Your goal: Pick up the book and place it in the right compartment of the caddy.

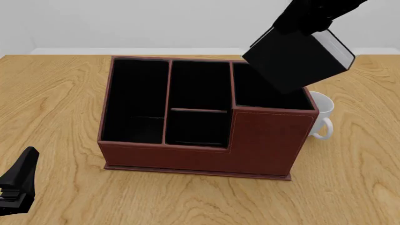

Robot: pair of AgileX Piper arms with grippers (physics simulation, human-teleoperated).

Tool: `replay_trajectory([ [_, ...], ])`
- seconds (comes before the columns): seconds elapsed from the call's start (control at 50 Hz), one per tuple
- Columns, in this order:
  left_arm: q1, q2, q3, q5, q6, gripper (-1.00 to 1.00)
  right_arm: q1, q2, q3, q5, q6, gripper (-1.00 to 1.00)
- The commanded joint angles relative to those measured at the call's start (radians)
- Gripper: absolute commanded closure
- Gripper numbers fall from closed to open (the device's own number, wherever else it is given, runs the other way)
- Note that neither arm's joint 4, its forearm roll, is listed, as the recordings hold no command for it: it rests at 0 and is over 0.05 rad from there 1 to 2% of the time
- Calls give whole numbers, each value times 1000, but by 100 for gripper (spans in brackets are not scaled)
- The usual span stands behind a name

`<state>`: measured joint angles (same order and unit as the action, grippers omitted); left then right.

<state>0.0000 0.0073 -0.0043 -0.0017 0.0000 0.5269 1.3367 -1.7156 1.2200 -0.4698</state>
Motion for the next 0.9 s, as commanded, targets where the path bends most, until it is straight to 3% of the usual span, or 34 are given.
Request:
replay_trajectory([
  [0.02,0,0,0,0,0,-100,-7,12,-10,0,35,100],
  [0.9,0,0,0,0,0,-100,-40,79,8,-28,99,100],
])
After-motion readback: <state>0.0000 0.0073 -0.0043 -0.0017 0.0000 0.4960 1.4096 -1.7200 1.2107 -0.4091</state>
